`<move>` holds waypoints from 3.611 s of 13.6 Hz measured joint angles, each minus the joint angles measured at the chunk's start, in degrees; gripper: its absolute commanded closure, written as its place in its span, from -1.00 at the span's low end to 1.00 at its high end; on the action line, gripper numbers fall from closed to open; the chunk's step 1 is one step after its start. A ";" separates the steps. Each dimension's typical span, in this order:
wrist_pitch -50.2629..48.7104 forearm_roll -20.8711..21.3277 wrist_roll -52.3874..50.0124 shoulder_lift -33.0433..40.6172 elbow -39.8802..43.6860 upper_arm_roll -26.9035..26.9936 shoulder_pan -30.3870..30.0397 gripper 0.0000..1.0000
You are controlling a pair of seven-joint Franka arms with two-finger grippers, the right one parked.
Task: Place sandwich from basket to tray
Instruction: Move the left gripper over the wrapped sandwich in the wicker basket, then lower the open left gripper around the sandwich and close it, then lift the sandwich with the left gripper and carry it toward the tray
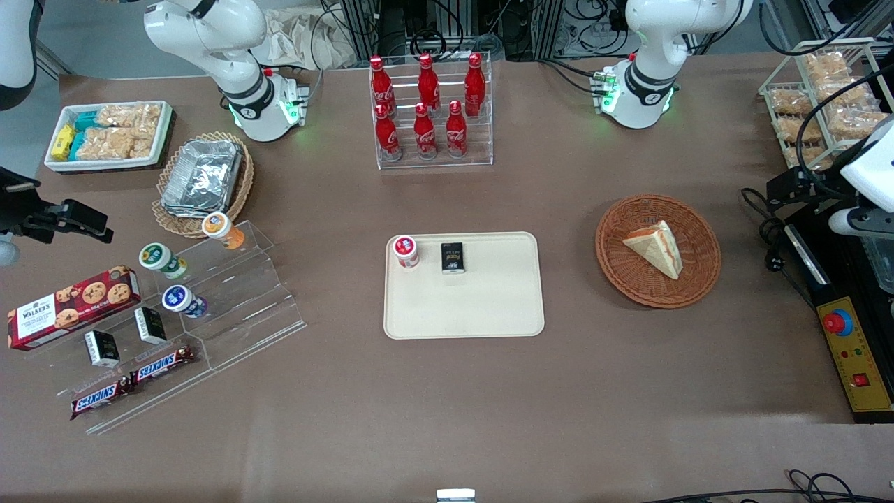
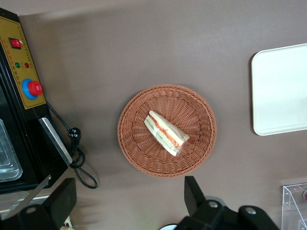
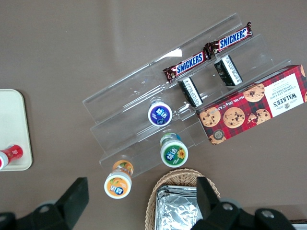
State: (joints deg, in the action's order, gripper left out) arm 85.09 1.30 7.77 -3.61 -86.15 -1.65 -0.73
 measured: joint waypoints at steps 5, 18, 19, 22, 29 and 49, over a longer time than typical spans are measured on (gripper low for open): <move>0.00 -0.05 -3.05 -0.02 -0.04 -0.01 0.19 -1.00; 32.72 -1.90 -55.26 10.24 -40.52 -2.92 0.51 -1.00; 34.33 -2.84 -56.37 10.18 -42.11 -2.91 0.50 -1.00; 39.41 -4.63 -58.42 9.73 -45.84 -2.91 0.49 -1.00; 51.86 -5.36 -58.53 6.16 -54.30 -2.85 0.46 -1.00; 59.44 -4.62 -53.69 1.23 -55.03 -5.54 1.51 1.00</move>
State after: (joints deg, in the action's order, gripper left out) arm 144.53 -3.32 -45.91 -2.38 -141.18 -7.18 0.79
